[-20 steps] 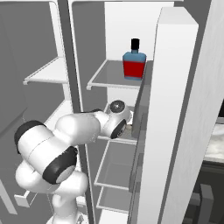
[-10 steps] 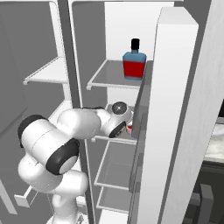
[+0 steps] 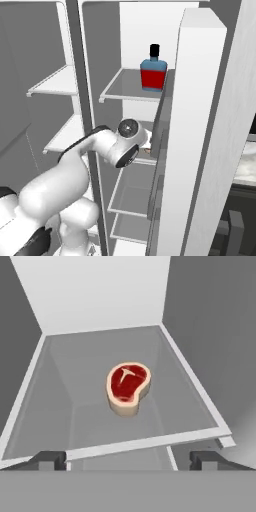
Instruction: Pick up the frozen steak from the freezer, place it on any shelf in the fridge, and close the fridge and freezer doors when done.
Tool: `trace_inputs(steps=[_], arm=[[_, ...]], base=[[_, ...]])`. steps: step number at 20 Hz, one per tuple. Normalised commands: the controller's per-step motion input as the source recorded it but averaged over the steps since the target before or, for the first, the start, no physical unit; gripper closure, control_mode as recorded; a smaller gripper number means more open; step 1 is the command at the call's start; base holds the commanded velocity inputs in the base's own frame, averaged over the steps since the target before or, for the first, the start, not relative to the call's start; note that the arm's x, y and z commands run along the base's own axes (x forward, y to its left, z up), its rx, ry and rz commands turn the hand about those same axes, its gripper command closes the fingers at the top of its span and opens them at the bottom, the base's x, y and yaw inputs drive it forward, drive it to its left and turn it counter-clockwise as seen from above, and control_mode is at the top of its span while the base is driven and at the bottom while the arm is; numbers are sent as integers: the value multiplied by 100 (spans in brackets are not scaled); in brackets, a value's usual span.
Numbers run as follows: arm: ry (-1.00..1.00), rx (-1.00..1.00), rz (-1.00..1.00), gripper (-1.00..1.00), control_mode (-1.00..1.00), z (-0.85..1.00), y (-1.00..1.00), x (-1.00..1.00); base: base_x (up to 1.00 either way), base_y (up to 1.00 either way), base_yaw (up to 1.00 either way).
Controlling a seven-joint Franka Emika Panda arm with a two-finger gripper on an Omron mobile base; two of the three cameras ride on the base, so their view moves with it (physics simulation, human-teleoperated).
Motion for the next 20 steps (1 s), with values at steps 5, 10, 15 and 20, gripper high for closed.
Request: trace_inputs(steps=[5,10,15,20], arm=[[4,0,0,-100,-100,100,41,-97],[13,0,-3,-100,-100,98,43,-99],[25,0,-2,-100,-100,58,43,-92],[16,0,0,-100,-100,21,46,-60]], base=[[0,0,0],[0,0,0],[0,0,0],[0,0,0]])
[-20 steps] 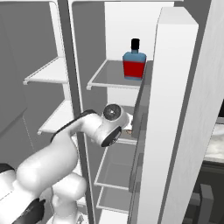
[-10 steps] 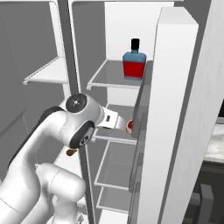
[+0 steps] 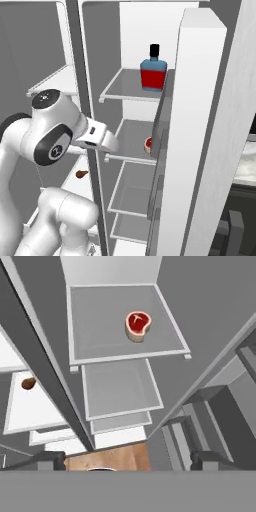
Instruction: Pick up the frozen steak from the freezer, place it on any shelf in the fridge, and close the fridge and freezer doors when done.
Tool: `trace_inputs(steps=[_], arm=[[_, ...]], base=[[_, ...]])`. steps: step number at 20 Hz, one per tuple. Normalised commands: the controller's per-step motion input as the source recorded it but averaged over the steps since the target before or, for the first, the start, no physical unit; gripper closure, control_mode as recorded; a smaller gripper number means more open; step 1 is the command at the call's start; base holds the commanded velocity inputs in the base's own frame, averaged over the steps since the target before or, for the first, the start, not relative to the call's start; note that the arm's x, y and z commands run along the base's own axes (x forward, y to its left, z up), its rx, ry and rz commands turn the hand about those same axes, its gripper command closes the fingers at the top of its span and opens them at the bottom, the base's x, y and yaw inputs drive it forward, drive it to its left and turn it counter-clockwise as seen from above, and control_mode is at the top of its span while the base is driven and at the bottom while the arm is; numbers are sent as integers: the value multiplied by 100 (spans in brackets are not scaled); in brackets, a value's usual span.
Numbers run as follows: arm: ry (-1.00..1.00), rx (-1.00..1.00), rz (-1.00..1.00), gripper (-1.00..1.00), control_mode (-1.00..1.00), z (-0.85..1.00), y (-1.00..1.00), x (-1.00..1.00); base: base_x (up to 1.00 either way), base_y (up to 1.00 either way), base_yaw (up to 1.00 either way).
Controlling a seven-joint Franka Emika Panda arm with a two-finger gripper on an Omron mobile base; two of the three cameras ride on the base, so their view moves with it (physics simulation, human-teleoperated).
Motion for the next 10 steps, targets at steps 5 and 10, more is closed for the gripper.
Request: trace_inputs(steps=[5,10], arm=[[-26,0,5,-100,-100,11,51,-29],[-19,0,2,-100,-100,0,21,-2]], base=[[0,0,0],[0,0,0]])
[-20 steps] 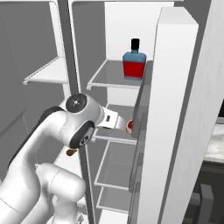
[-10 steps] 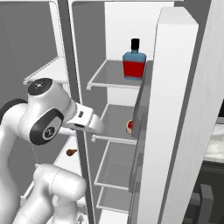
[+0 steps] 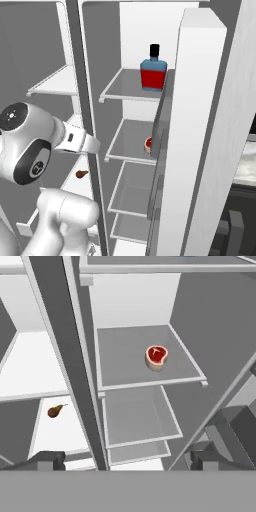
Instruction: Pick up the frozen steak from the freezer, place it on any shelf in the fridge, and close the fridge and freezer doors when done.
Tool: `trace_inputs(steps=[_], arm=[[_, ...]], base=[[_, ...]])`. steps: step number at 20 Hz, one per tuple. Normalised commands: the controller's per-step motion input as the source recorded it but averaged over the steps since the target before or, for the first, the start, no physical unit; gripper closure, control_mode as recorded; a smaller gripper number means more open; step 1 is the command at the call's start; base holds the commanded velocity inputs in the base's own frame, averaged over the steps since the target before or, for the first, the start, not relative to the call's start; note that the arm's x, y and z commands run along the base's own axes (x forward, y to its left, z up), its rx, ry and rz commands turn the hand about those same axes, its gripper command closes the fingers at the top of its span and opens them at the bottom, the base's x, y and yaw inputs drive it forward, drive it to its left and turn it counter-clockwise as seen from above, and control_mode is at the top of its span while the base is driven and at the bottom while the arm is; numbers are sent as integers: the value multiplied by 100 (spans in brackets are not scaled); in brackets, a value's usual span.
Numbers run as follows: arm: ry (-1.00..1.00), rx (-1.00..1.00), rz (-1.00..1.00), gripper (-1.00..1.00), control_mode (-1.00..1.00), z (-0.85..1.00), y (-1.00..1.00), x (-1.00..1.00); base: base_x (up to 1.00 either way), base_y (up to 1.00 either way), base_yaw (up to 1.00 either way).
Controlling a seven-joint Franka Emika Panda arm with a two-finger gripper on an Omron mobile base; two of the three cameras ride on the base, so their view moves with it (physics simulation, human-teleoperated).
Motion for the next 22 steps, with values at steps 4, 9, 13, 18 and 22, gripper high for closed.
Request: trace_inputs(steps=[4,9,13,18,22], arm=[[0,0,0,-100,-100,0,0,0],[0,0,1,-100,100,0,-1,-5],[0,0,0,-100,100,0,0,0],[0,0,0,-100,100,0,0,0],[0,0,0,-100,100,0,0,0]], base=[[0,0,0],[0,-8,0],[-3,-40,1],[-15,-19,9],[-58,-11,9]])
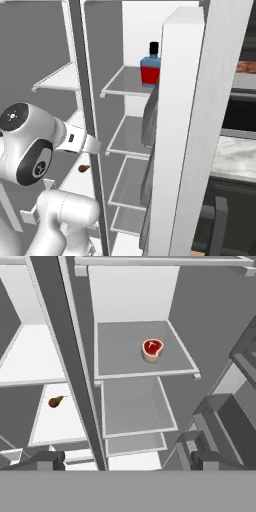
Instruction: Pick up the frozen steak from the freezer, place it on any shelf in the fridge, and close the fridge and freezer doors when done.
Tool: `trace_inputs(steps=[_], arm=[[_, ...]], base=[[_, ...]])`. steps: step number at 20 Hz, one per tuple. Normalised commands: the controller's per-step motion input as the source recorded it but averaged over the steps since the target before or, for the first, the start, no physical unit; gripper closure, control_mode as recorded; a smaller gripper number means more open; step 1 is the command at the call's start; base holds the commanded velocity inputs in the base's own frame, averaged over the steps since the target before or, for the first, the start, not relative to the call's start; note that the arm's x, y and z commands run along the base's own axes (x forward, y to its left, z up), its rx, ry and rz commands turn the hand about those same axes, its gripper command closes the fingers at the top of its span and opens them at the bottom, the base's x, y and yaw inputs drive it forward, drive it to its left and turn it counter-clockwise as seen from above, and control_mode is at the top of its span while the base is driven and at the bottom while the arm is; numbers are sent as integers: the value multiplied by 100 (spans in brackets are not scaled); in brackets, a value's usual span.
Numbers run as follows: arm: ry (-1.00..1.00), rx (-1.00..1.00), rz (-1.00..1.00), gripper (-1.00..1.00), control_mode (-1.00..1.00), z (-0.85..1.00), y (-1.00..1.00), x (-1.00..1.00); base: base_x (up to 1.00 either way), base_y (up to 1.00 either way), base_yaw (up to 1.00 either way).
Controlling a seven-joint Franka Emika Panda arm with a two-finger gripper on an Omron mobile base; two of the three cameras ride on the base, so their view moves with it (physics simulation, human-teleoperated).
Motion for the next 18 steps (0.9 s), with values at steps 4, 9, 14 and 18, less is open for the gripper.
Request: trace_inputs(steps=[4,9,14,18], arm=[[0,0,0,-100,100,0,0,0],[0,0,0,-100,100,0,0,0],[0,0,0,-100,100,0,0,0],[0,0,0,-100,100,0,0,0]], base=[[-62,-14,6],[-51,-6,2],[-43,-3,0],[-46,-8,0]])
